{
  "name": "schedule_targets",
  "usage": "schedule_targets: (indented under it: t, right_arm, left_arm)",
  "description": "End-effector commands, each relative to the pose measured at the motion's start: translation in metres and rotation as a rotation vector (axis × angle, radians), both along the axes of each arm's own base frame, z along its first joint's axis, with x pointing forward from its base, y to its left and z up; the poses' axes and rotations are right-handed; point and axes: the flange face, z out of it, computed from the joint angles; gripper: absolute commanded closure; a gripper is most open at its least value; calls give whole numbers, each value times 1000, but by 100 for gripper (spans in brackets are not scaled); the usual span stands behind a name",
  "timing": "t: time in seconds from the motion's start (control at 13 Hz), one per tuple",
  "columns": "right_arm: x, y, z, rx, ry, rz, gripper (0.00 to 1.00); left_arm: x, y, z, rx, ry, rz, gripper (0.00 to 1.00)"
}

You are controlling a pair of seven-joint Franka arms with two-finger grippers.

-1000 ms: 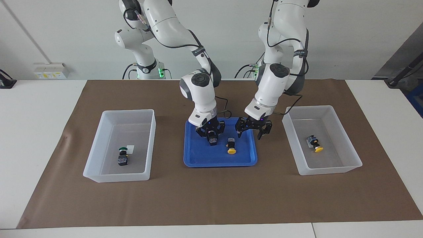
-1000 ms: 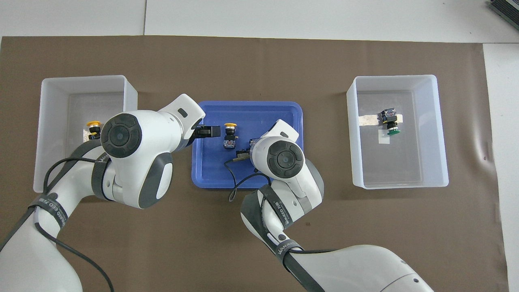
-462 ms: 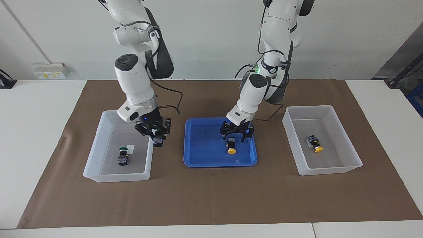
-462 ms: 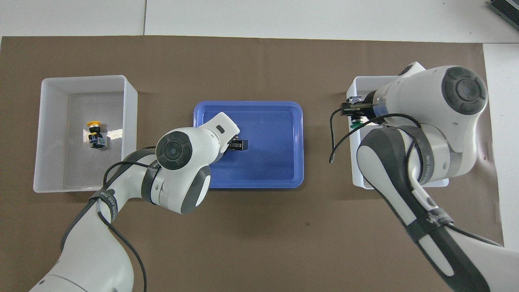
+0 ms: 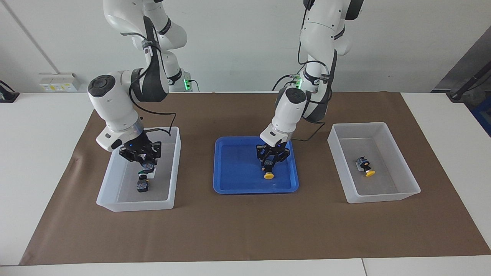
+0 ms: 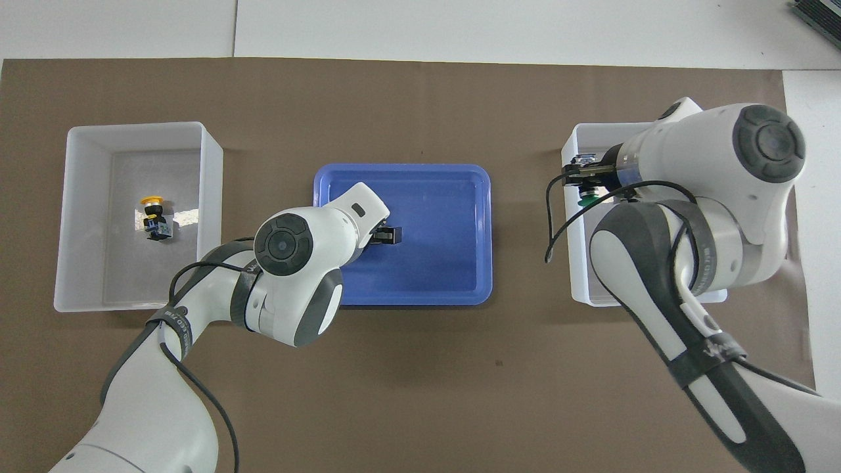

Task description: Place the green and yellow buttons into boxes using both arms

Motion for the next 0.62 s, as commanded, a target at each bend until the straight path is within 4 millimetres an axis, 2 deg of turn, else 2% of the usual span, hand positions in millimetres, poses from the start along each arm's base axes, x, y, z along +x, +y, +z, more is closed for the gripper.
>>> schedule_targets:
  t: [0.0,0.08,0.15,0.23,0.38,0.46,0.54]
  right_arm:
    - [-21,-5,-21,4,-9,62,100]
    - [-26,-6,-32,0,-7,87,100]
    - [-30,-7,-40,-2,-14,89,94]
    - [-33,-8,-46,-3,-12,87,87]
    - [-37,-9,-55,-6,-14,90,73]
    - [-38,-9,-56,-7,-18,90,63]
    - [-37,-9,-56,-7,-21,90,45]
  left_arm:
    - [6,26,52,-23,2,48,100]
    - [10,46,75,-24,9,67,100]
    - [14,68,97,-22,14,91,100]
    - [21,99,115,-21,21,131,100]
    - [30,157,136,-12,45,196,100]
    - [38,194,143,-13,42,251,100]
    - [44,219,145,-11,30,272,100]
